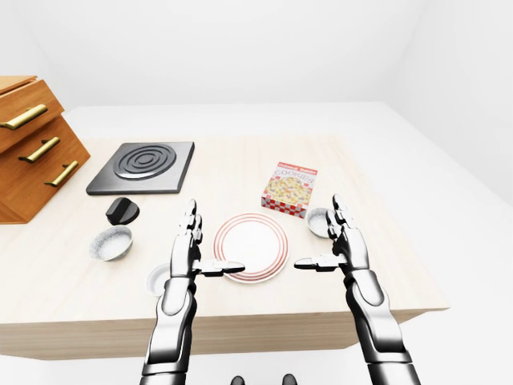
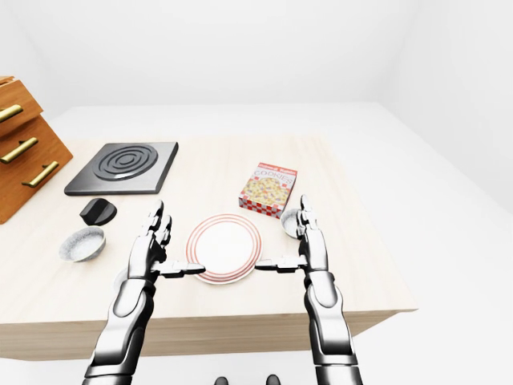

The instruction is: Pick the akita bowl next to the plate and place it on the plate.

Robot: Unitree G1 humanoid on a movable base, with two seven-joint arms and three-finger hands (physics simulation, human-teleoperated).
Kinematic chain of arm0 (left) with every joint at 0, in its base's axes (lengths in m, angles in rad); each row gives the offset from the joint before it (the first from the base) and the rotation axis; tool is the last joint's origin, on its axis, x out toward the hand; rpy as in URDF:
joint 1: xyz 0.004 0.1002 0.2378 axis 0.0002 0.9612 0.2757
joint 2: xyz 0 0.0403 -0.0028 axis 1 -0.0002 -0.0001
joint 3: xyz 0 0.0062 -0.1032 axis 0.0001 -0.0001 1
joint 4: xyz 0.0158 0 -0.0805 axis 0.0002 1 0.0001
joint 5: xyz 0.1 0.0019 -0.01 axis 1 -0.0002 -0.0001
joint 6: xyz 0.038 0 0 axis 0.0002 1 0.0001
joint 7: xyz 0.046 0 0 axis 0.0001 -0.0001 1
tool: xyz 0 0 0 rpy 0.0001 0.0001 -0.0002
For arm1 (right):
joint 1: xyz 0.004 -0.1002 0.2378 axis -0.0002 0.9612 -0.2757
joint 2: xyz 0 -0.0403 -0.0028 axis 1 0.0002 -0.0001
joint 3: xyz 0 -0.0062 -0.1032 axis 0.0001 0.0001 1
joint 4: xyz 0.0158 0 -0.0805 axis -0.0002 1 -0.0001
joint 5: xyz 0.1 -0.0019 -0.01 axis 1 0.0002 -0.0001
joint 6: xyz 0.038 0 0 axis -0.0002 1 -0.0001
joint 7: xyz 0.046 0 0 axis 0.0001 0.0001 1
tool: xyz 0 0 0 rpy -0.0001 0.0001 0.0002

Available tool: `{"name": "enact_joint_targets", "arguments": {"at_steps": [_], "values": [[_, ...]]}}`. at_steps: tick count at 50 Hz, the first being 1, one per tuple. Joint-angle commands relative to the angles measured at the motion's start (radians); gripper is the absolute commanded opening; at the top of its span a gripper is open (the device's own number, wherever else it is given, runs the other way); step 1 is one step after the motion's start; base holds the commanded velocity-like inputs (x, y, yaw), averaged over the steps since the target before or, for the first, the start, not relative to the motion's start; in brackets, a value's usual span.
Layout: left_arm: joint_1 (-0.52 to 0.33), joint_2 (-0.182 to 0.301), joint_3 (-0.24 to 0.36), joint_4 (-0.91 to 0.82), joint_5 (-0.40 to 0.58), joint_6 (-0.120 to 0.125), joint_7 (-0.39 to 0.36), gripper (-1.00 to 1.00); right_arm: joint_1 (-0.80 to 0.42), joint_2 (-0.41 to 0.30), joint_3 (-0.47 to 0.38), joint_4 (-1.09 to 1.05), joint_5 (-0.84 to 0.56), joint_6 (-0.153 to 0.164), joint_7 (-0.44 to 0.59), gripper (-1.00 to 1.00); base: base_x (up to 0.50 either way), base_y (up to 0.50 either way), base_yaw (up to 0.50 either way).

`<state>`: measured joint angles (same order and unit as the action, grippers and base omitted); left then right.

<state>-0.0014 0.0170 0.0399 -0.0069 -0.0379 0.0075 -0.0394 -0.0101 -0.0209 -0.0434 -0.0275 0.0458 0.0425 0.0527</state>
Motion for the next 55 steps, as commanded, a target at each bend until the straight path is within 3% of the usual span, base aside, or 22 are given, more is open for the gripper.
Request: {"name": "enact_joint_targets", "arguments": {"at_steps": [1,4,5,11,12,13,18,24,26,32,42,47,49,55], "values": [[-0.002,0.0,0.005,0.012,-0.01,-0.016,-0.002,1.0,-0.001,0.001,0.0,-0.004,-0.01,-0.003,-0.01,1.0,0.0,0.0,0.0],[-0.002,0.0,0.01,0.005,-0.02,-0.01,0.002,1.0,-0.009,-0.001,-0.004,0.018,-0.016,-0.015,-0.018,1.0,0.0,0.0,0.0],[-0.001,0.0,0.026,-0.044,-0.04,0.019,0.016,1.0,-0.013,-0.003,-0.011,0.022,-0.015,-0.013,-0.026,1.0,0.0,0.0,0.0],[-0.017,0.015,0.058,-0.095,-0.095,0.08,0.023,1.0,-0.015,-0.004,-0.011,0.026,-0.011,-0.012,-0.026,1.0,0.0,0.0,0.0],[-0.248,0.271,0.445,-0.159,-0.355,0.08,0.157,1.0,-0.006,-0.004,-0.002,0.023,-0.024,-0.016,-0.025,1.0,0.0,0.0,0.0],[-0.256,0.305,0.464,-0.147,-0.384,0.08,0.177,1.0,-0.005,-0.004,-0.002,0.021,-0.026,-0.015,-0.025,1.0,0.0,0.0,0.0],[-0.263,0.383,0.495,-0.155,-0.463,0.08,0.228,1.0,-0.011,-0.004,-0.005,0.05,-0.029,-0.038,-0.024,1.0,0.0,0.0,0.0],[-0.27,0.449,0.545,-0.16,-0.534,0.08,0.265,1.0,-0.013,-0.004,-0.005,0.037,-0.031,-0.024,-0.027,1.0,0.0,0.0,0.0],[-0.267,0.461,0.552,-0.158,-0.547,0.08,0.268,1.0,-0.014,-0.004,-0.005,0.047,-0.032,-0.034,-0.027,1.0,0.0,0.0,0.0],[-0.267,0.477,0.56,-0.186,-0.564,0.08,0.29,1.0,-0.014,-0.005,-0.005,0.042,-0.033,-0.029,-0.028,1.0,0.0,0.0,0.0],[-0.265,0.473,0.555,-0.184,-0.563,0.08,0.289,1.0,-0.017,-0.004,-0.006,0.065,-0.036,-0.05,-0.029,1.0,0.0,0.0,0.0],[-0.267,0.474,0.556,-0.176,-0.566,0.08,0.288,1.0,-0.012,-0.004,-0.003,0.038,-0.037,-0.028,-0.031,1.0,0.0,0.0,0.0],[-0.267,0.471,0.552,-0.172,-0.565,0.08,0.287,1.0,-0.017,-0.004,-0.004,0.056,-0.039,-0.041,-0.031,1.0,0.0,0.0,0.0],[-0.264,0.467,0.55,-0.168,-0.561,0.08,0.283,1.0,-0.018,-0.004,-0.004,0.057,-0.039,-0.039,-0.031,1.0,0.0,0.0,0.0]]}}
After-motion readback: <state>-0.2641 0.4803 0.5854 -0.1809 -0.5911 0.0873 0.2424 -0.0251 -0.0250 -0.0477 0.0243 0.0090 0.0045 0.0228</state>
